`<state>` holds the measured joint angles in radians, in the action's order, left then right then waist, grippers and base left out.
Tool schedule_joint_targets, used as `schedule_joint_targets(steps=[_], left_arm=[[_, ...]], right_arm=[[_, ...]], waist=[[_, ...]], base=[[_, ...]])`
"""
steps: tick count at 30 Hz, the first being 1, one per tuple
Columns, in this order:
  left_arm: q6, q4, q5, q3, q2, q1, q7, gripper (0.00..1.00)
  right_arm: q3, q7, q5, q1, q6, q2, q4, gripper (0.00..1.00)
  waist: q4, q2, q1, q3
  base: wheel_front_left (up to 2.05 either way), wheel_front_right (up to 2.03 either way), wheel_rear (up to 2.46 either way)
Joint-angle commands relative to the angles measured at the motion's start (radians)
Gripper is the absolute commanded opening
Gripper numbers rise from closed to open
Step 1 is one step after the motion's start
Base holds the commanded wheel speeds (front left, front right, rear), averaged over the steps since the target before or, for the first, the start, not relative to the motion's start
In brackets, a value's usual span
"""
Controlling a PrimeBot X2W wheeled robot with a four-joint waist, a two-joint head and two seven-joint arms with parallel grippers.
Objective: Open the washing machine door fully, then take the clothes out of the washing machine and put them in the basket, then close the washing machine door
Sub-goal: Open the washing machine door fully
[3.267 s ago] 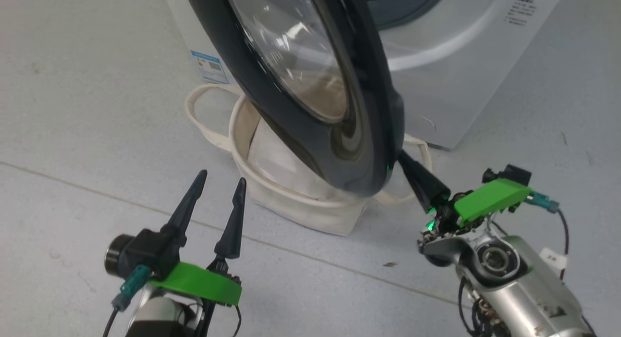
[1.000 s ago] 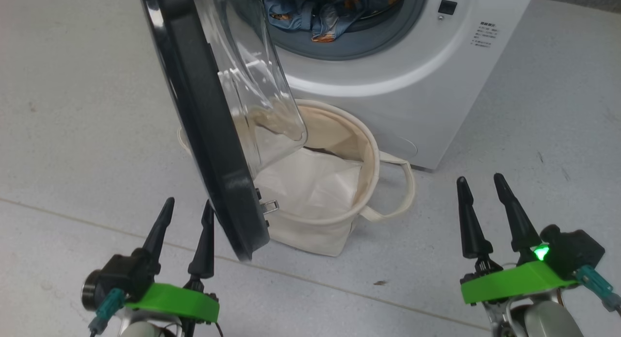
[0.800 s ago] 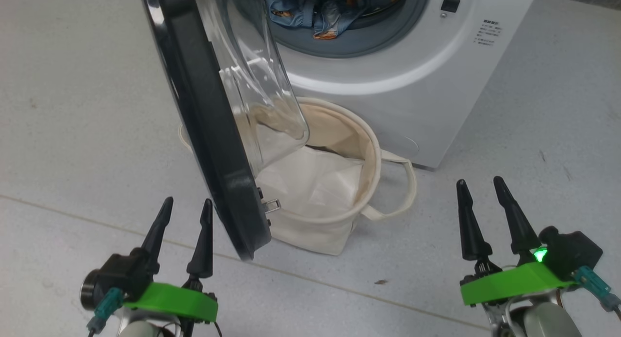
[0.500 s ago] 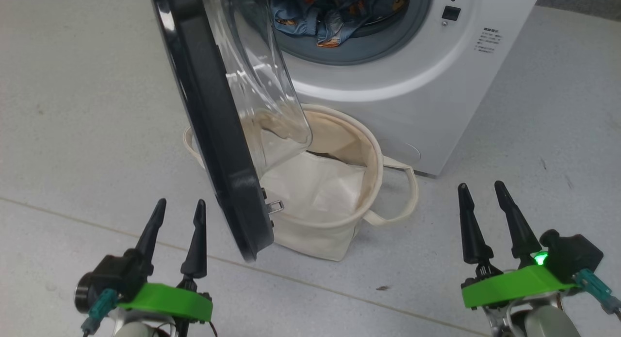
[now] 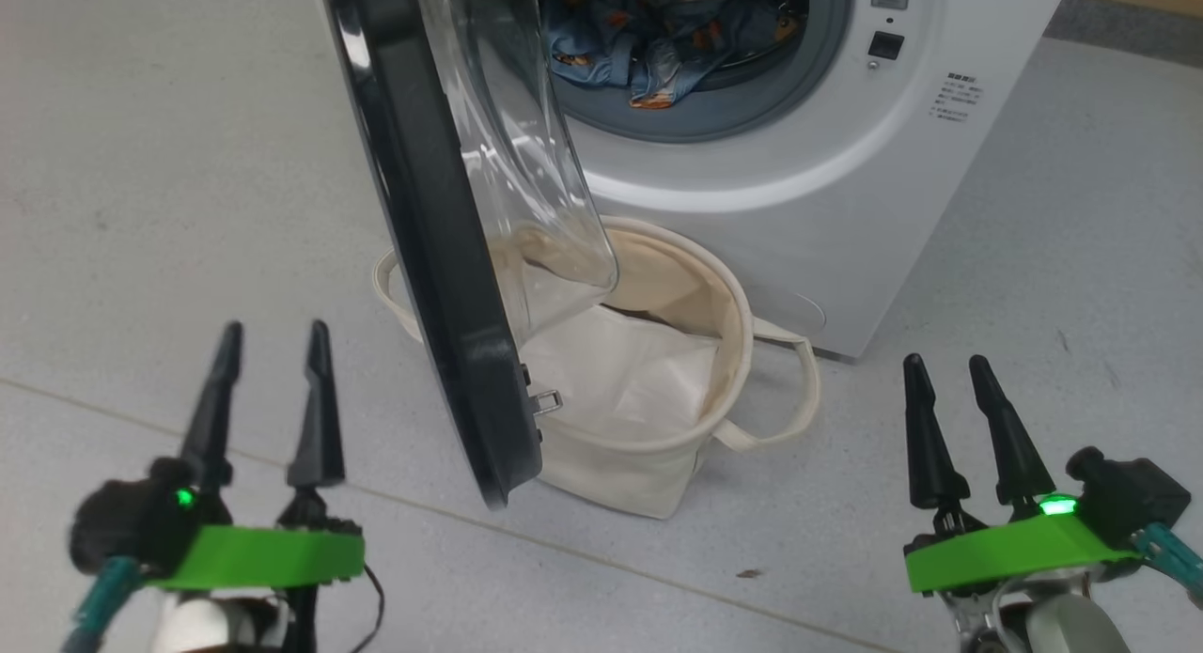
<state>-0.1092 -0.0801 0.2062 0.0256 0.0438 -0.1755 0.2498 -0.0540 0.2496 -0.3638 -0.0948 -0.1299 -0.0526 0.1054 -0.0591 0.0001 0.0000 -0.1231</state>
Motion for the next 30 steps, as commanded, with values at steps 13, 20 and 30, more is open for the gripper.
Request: schedule_joint_targets(steps=[13,20,30], left_arm=[[0.021,0.323,0.042,0.036,0.006,-0.043,0.012,0.89],[0.010,0.393,0.046,-0.019,0.006,-0.056,0.012,0.00],[0.000,0.551,0.053,-0.147,0.006,-0.058,0.012,0.00]], right_arm=[[-0.018,0.012,-0.049,-0.022,-0.001,0.002,-0.022,1.00],[-0.015,0.012,-0.074,-0.028,-0.001,0.002,-0.025,1.00],[-0.012,0.012,-0.108,-0.045,-0.001,0.002,-0.025,1.00]], waist=[[-0.002,-0.0001,0.0000,0.005],[0.008,-0.0001,0.0000,-0.008],[0.021,-0.0001,0.0000,-0.031]], base=[[0.00,0.00,0.00],[0.00,0.00,0.00],[0.00,0.00,0.00]])
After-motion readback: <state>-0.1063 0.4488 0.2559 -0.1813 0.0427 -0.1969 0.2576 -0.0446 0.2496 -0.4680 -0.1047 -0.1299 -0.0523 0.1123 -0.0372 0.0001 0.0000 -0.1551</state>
